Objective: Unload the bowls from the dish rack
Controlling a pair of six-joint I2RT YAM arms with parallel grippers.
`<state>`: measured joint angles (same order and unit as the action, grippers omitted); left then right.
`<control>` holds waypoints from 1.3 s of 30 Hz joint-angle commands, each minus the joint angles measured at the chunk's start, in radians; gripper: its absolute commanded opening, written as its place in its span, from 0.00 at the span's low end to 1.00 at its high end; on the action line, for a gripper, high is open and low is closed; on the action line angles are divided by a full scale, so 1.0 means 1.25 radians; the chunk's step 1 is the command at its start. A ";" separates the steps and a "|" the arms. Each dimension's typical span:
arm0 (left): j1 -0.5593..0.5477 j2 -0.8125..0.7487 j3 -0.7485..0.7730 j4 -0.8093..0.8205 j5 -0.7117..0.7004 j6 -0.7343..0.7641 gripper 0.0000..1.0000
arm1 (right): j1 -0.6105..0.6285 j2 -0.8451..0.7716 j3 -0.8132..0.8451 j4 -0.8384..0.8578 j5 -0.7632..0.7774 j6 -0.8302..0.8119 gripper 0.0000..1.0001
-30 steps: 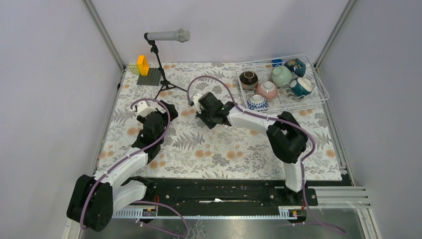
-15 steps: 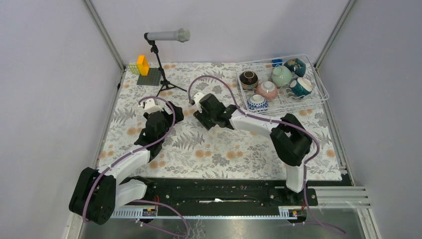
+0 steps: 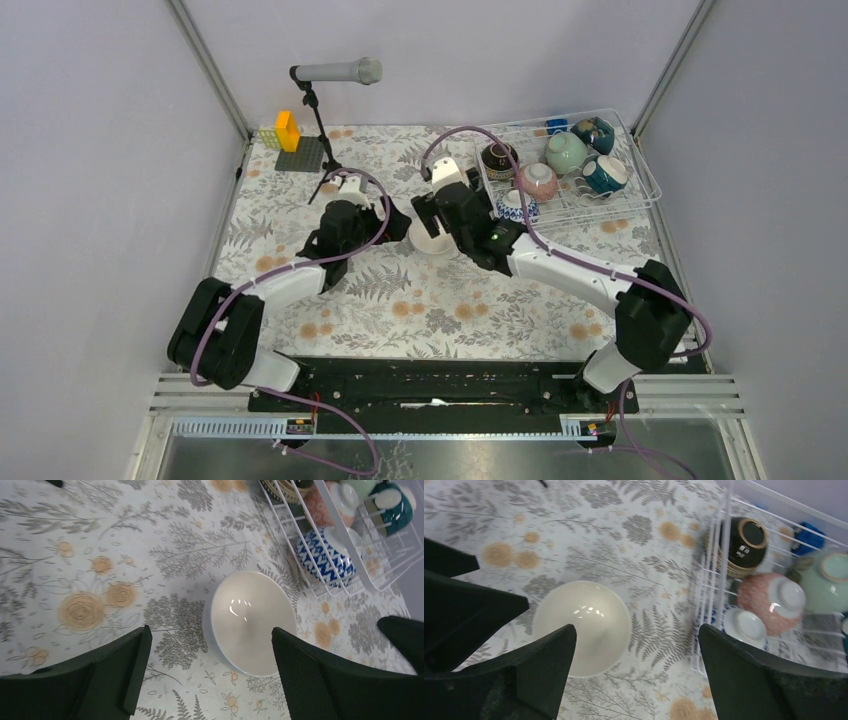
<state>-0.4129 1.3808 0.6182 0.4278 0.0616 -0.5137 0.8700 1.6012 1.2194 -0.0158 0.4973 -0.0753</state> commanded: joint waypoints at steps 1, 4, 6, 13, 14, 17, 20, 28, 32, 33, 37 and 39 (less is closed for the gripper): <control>-0.017 0.060 0.073 -0.025 0.087 0.038 0.93 | 0.001 -0.088 -0.067 0.086 0.202 0.033 1.00; -0.026 0.107 0.114 -0.072 0.089 0.045 0.88 | -0.005 -0.146 -0.109 0.115 0.237 0.044 1.00; -0.032 0.135 0.142 -0.106 0.082 0.050 0.84 | -0.011 -0.173 -0.131 0.130 0.258 0.047 1.00; -0.063 0.210 0.218 -0.191 0.043 0.075 0.71 | -0.027 -0.216 -0.170 0.143 0.291 0.055 1.00; -0.069 0.219 0.228 -0.202 0.034 0.080 0.68 | -0.028 -0.220 -0.175 0.143 0.291 0.055 1.00; -0.087 0.240 0.250 -0.227 0.006 0.095 0.50 | -0.030 -0.233 -0.188 0.143 0.298 0.082 1.00; -0.106 0.257 0.269 -0.253 -0.038 0.106 0.41 | -0.031 -0.244 -0.198 0.144 0.299 0.082 1.00; -0.120 0.242 0.281 -0.313 -0.222 0.090 0.00 | -0.039 -0.268 -0.211 0.144 0.297 0.083 1.00; -0.118 0.203 0.252 -0.314 -0.321 0.059 0.00 | -0.039 -0.256 -0.208 0.143 0.295 0.081 1.00; -0.117 0.196 0.250 -0.320 -0.348 0.047 0.00 | -0.041 -0.249 -0.205 0.138 0.294 0.082 1.00; -0.104 0.169 0.245 -0.373 -0.496 -0.044 0.00 | -0.042 -0.235 -0.198 0.129 0.294 0.094 1.00; -0.078 0.159 0.253 -0.417 -0.531 -0.102 0.00 | -0.049 -0.231 -0.196 0.127 0.282 0.106 1.00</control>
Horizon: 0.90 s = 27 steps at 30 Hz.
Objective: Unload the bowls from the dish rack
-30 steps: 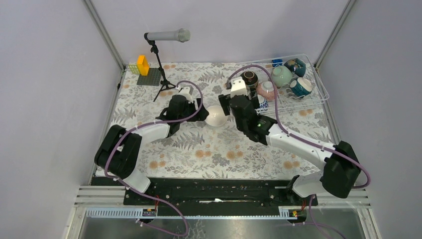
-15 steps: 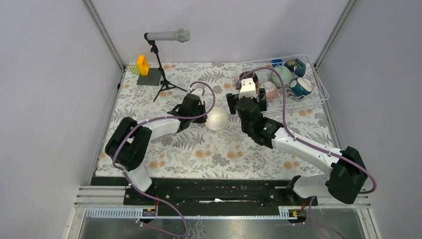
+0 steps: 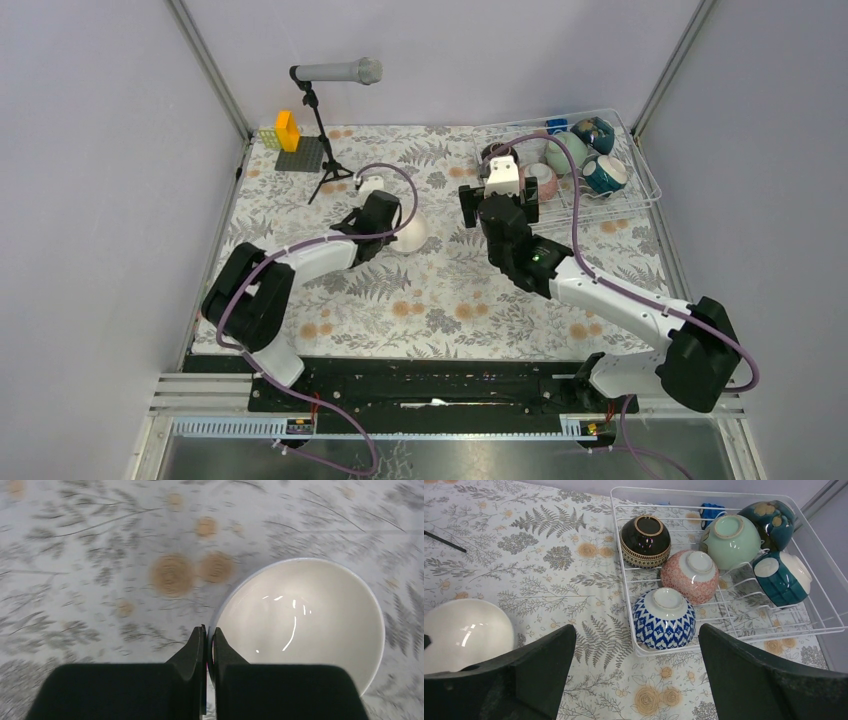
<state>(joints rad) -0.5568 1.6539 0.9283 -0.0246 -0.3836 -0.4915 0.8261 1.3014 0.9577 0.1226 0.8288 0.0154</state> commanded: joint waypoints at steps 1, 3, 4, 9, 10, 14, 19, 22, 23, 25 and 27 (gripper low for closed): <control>0.057 -0.064 0.008 -0.070 -0.171 -0.138 0.00 | -0.018 0.010 0.016 0.012 0.006 0.040 1.00; 0.098 -0.070 0.012 -0.089 -0.167 -0.172 0.00 | -0.033 0.016 0.025 -0.002 -0.022 0.075 1.00; 0.115 -0.073 0.013 -0.098 -0.170 -0.189 0.00 | -0.045 0.020 0.031 -0.010 -0.041 0.091 1.00; 0.203 -0.075 0.020 -0.139 -0.176 -0.245 0.00 | -0.111 0.045 0.077 -0.048 -0.149 0.148 1.00; 0.224 -0.072 0.021 -0.145 -0.177 -0.255 0.00 | -0.123 0.051 0.087 -0.054 -0.163 0.152 1.00; 0.321 -0.052 0.027 -0.148 -0.136 -0.270 0.00 | -0.154 0.080 0.137 -0.075 -0.206 0.161 1.00; 0.398 -0.008 0.055 -0.148 -0.104 -0.266 0.00 | -0.174 0.117 0.187 -0.091 -0.230 0.158 1.00; 0.430 0.031 0.086 -0.162 -0.071 -0.262 0.00 | -0.213 0.137 0.218 -0.140 -0.248 0.179 1.00; 0.438 0.043 0.097 -0.171 -0.050 -0.263 0.00 | -0.234 0.142 0.224 -0.149 -0.267 0.194 1.00; 0.445 0.057 0.110 -0.180 -0.015 -0.261 0.02 | -0.281 0.149 0.233 -0.162 -0.327 0.231 1.00; 0.444 0.053 0.111 -0.179 0.006 -0.260 0.15 | -0.321 0.155 0.241 -0.173 -0.374 0.248 1.00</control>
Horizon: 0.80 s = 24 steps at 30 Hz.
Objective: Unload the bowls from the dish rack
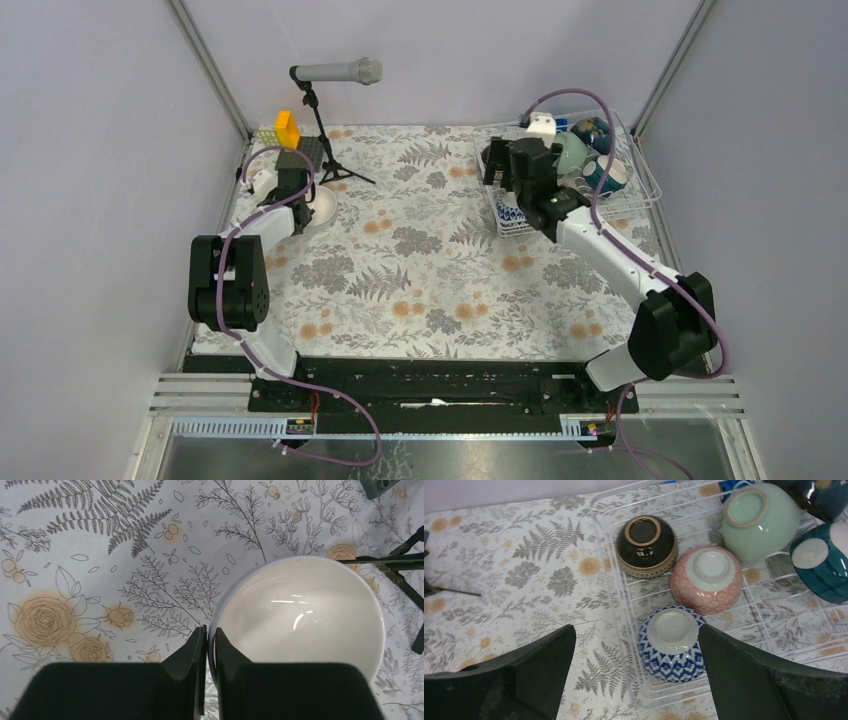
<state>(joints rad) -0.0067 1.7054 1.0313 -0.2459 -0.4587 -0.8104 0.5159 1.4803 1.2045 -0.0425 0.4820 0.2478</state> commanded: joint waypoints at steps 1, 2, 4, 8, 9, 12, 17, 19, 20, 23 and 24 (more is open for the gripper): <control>0.004 0.007 0.024 0.006 0.077 -0.003 0.23 | -0.090 0.017 0.048 -0.049 -0.106 0.064 1.00; 0.004 -0.001 0.017 0.014 0.087 -0.001 0.30 | -0.104 0.021 0.052 -0.054 -0.114 0.065 1.00; 0.004 -0.020 0.003 0.024 0.107 -0.002 0.40 | -0.137 0.034 0.063 -0.066 -0.141 0.067 1.00; 0.004 -0.063 -0.026 0.035 0.150 -0.006 0.48 | -0.206 0.078 0.099 -0.102 -0.244 0.079 1.00; 0.004 -0.074 -0.031 0.037 0.163 -0.003 0.51 | -0.218 0.091 0.111 -0.115 -0.263 0.078 1.00; 0.004 -0.109 -0.047 0.036 0.194 0.008 0.63 | -0.243 0.146 0.173 -0.195 -0.277 0.059 1.00; -0.009 -0.172 -0.084 0.036 0.206 0.013 0.91 | -0.283 0.201 0.227 -0.281 -0.284 0.064 1.00; -0.034 -0.191 -0.092 0.032 0.209 0.017 0.95 | -0.305 0.206 0.215 -0.280 -0.334 0.083 1.00; -0.052 -0.200 -0.096 0.035 0.210 0.019 0.96 | -0.314 0.210 0.209 -0.279 -0.358 0.093 1.00; -0.122 -0.223 -0.117 0.076 0.241 0.051 0.99 | -0.335 0.225 0.195 -0.276 -0.419 0.121 1.00; -0.141 -0.230 -0.129 0.107 0.280 0.067 0.99 | -0.338 0.233 0.192 -0.277 -0.436 0.130 1.00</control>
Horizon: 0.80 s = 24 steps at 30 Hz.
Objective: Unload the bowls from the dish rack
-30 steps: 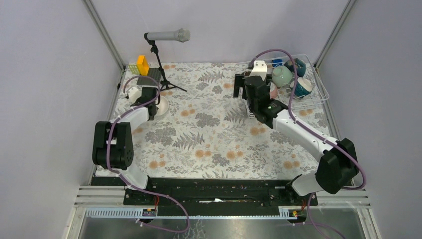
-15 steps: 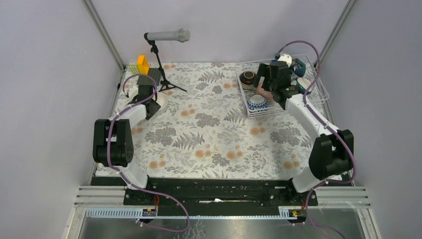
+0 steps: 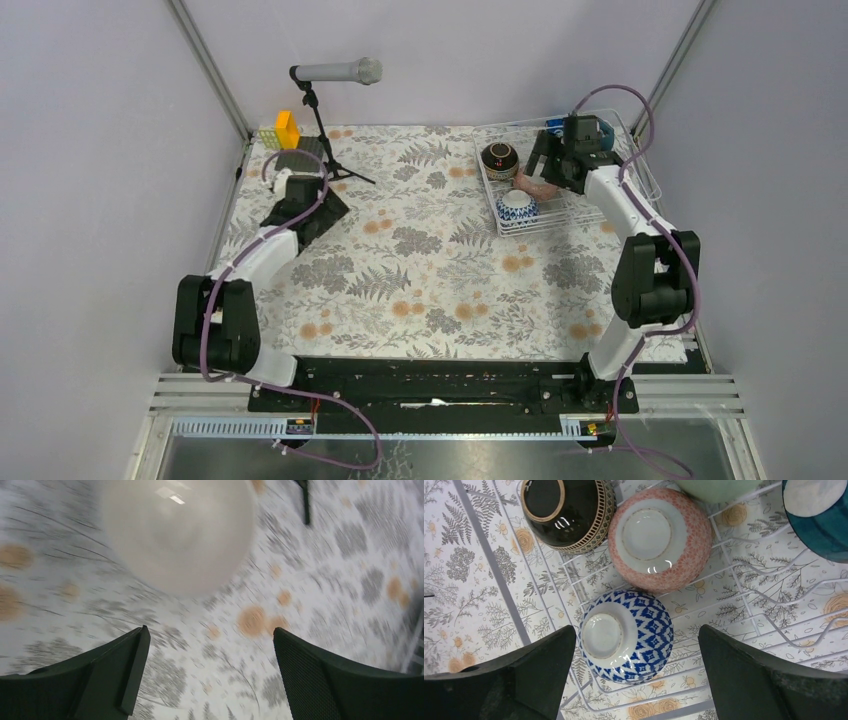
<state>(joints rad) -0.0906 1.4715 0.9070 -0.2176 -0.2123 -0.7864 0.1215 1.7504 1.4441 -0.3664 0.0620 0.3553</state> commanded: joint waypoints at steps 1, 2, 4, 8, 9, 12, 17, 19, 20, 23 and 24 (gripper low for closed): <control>-0.091 -0.050 -0.043 0.121 0.115 0.062 0.99 | -0.025 0.023 0.000 -0.019 -0.117 0.049 1.00; -0.109 -0.057 -0.058 0.164 0.140 0.078 0.99 | -0.030 0.032 0.002 -0.025 -0.132 0.054 1.00; -0.150 -0.072 -0.087 0.226 0.154 0.108 0.99 | -0.034 0.051 0.011 -0.041 -0.156 0.064 1.00; -0.229 -0.095 -0.164 0.366 0.149 0.163 0.99 | -0.039 0.077 0.016 -0.059 -0.174 0.074 1.00; -0.246 -0.100 -0.182 0.402 0.148 0.170 0.99 | -0.040 0.081 0.017 -0.063 -0.175 0.075 1.00; -0.289 -0.105 -0.212 0.469 0.154 0.182 0.99 | -0.047 0.094 0.013 -0.063 -0.190 0.072 1.00; -0.337 -0.107 -0.254 0.512 0.146 0.190 0.99 | -0.065 0.111 0.003 -0.059 -0.225 0.061 1.00; -0.340 -0.114 -0.274 0.534 0.150 0.190 0.99 | -0.066 0.119 0.002 -0.058 -0.227 0.062 1.00; -0.341 -0.120 -0.282 0.546 0.153 0.189 0.99 | -0.067 0.124 0.001 -0.057 -0.232 0.062 1.00; -0.342 -0.129 -0.287 0.552 0.153 0.192 0.99 | -0.067 0.144 -0.002 -0.048 -0.254 0.066 1.00; -0.342 -0.130 -0.289 0.550 0.150 0.194 0.99 | -0.067 0.150 -0.003 -0.044 -0.262 0.067 1.00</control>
<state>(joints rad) -0.5159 1.3499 0.5533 0.3695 -0.0284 -0.5678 0.0425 1.8969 1.4433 -0.3992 -0.2070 0.4313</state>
